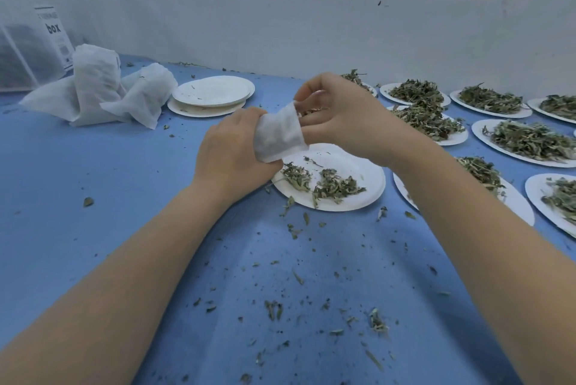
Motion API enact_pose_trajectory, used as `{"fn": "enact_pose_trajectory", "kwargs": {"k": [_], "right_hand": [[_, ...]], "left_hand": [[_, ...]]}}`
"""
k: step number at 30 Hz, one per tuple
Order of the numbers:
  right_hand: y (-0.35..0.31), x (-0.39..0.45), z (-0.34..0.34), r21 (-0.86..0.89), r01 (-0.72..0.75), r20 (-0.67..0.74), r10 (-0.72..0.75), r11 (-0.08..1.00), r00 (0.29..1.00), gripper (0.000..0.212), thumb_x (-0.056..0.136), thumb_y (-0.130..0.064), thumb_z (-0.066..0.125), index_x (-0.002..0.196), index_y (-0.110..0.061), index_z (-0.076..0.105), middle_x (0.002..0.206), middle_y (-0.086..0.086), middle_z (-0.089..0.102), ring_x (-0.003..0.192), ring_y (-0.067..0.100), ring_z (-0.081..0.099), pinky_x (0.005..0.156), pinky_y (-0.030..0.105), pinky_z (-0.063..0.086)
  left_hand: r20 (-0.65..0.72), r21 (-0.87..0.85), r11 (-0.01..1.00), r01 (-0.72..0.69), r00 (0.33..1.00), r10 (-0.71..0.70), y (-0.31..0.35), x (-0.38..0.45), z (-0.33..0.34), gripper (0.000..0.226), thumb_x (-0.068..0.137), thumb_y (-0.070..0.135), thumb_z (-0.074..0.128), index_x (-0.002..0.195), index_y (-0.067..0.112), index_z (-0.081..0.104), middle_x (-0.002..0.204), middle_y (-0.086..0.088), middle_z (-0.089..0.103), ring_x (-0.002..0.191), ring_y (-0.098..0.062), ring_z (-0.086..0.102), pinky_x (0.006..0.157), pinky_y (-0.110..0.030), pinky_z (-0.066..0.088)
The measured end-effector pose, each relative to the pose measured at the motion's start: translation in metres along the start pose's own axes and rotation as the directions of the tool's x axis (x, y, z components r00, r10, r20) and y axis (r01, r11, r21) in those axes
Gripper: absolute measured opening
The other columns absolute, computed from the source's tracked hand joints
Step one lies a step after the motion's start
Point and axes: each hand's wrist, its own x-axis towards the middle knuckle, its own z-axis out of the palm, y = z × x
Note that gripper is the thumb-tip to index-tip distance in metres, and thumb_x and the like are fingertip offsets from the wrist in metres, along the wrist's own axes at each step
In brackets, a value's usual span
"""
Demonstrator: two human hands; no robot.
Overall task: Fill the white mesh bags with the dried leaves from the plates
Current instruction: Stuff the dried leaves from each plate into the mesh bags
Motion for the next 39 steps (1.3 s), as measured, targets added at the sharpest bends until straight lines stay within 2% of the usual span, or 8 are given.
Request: {"fn": "enact_pose_trajectory", "kwargs": {"k": [7, 13, 17, 20, 28, 32, 34, 39], "right_hand": [[0.001, 0.002, 0.013, -0.127, 0.078, -0.159, -0.098, 0.989, 0.982, 0.014, 0.079, -0.009, 0.071, 0.085, -0.021, 0.075, 0.082, 0.002, 0.074, 0.082, 0.017, 0.068, 0.081, 0.032, 0.053], [0.000, 0.000, 0.016, -0.294, 0.145, 0.044, -0.138, 0.945, 0.989, 0.018, 0.089, -0.012, 0.055, 0.085, -0.008, 0.071, 0.062, 0.007, 0.053, 0.052, 0.007, 0.033, 0.052, 0.018, 0.031], [-0.004, -0.003, 0.017, -0.334, 0.167, 0.283, -0.070, 0.928, 0.957, 0.022, 0.095, -0.023, 0.049, 0.101, -0.015, 0.068, 0.097, 0.012, 0.067, 0.089, 0.028, 0.058, 0.085, 0.040, 0.047], [-0.007, -0.005, 0.010, -0.340, 0.184, 0.375, -0.047, 0.922, 0.926, 0.024, 0.089, -0.031, 0.055, 0.098, -0.011, 0.065, 0.098, 0.019, 0.062, 0.088, 0.034, 0.057, 0.086, 0.050, 0.045], [0.001, -0.003, -0.005, 0.014, 0.095, -0.006, -0.095, 0.995, 0.995, 0.016, 0.073, -0.008, 0.077, 0.083, -0.020, 0.074, 0.082, -0.003, 0.074, 0.082, 0.012, 0.070, 0.083, 0.039, 0.056], [0.012, 0.003, -0.001, -0.379, 0.039, -0.025, -0.053, 0.925, 0.998, 0.005, 0.086, -0.026, 0.065, 0.087, -0.024, 0.069, 0.081, -0.011, 0.065, 0.074, 0.006, 0.060, 0.064, 0.011, 0.048], [0.018, 0.003, 0.003, -0.568, 0.025, 0.070, 0.018, 0.823, 0.997, 0.016, 0.090, -0.035, 0.056, 0.097, -0.025, 0.068, 0.093, -0.010, 0.064, 0.082, 0.006, 0.056, 0.067, 0.016, 0.042], [0.021, 0.000, 0.014, -0.618, 0.007, 0.241, 0.181, 0.786, 0.954, 0.032, 0.081, -0.057, 0.057, 0.108, -0.039, 0.060, 0.100, -0.006, 0.053, 0.086, 0.009, 0.053, 0.073, 0.028, 0.047]], "left_hand": [[-0.064, -0.131, 0.989, 0.076, 0.994, -0.085, -0.001, 0.003, 0.000, 0.048, 0.062, 0.031, 0.073, 0.106, 0.018, 0.056, 0.089, 0.011, 0.052, 0.079, -0.013, 0.049, 0.066, -0.025, 0.036], [-0.141, -0.102, 0.992, -0.074, 0.988, 0.059, 0.002, 0.001, -0.005, 0.043, 0.064, 0.028, 0.077, 0.100, 0.009, 0.063, 0.087, -0.002, 0.065, 0.077, -0.023, 0.059, 0.067, -0.028, 0.043], [-0.187, -0.007, 0.980, -0.199, 0.963, 0.195, 0.004, -0.002, -0.004, 0.037, 0.067, 0.024, 0.066, 0.096, 0.002, 0.067, 0.084, -0.010, 0.068, 0.074, -0.030, 0.063, 0.063, -0.033, 0.048], [-0.165, -0.023, 0.960, -0.279, 0.948, 0.271, 0.004, -0.004, -0.005, 0.037, 0.067, 0.027, 0.063, 0.098, 0.007, 0.068, 0.089, -0.006, 0.069, 0.076, -0.026, 0.063, 0.060, -0.034, 0.052], [-0.062, -0.066, 0.997, -0.048, 0.997, 0.043, -0.010, -0.001, -0.008, 0.052, 0.064, 0.030, 0.080, 0.112, 0.022, 0.061, 0.102, 0.004, 0.064, 0.092, -0.020, 0.058, 0.072, -0.033, 0.047], [-0.030, -0.045, 0.998, -0.046, 0.999, 0.044, -0.013, -0.001, -0.009, 0.048, 0.066, 0.033, 0.079, 0.110, 0.024, 0.062, 0.101, 0.004, 0.064, 0.092, -0.021, 0.058, 0.072, -0.034, 0.047], [-0.025, -0.039, 0.998, -0.045, 0.999, 0.044, -0.014, -0.002, -0.008, 0.047, 0.066, 0.032, 0.079, 0.109, 0.024, 0.062, 0.102, 0.003, 0.064, 0.091, -0.022, 0.058, 0.073, -0.035, 0.047], [-0.028, -0.037, 0.998, -0.048, 0.999, 0.046, -0.015, -0.002, -0.007, 0.046, 0.067, 0.029, 0.078, 0.110, 0.023, 0.062, 0.102, 0.003, 0.064, 0.091, -0.022, 0.058, 0.072, -0.033, 0.046]]}}
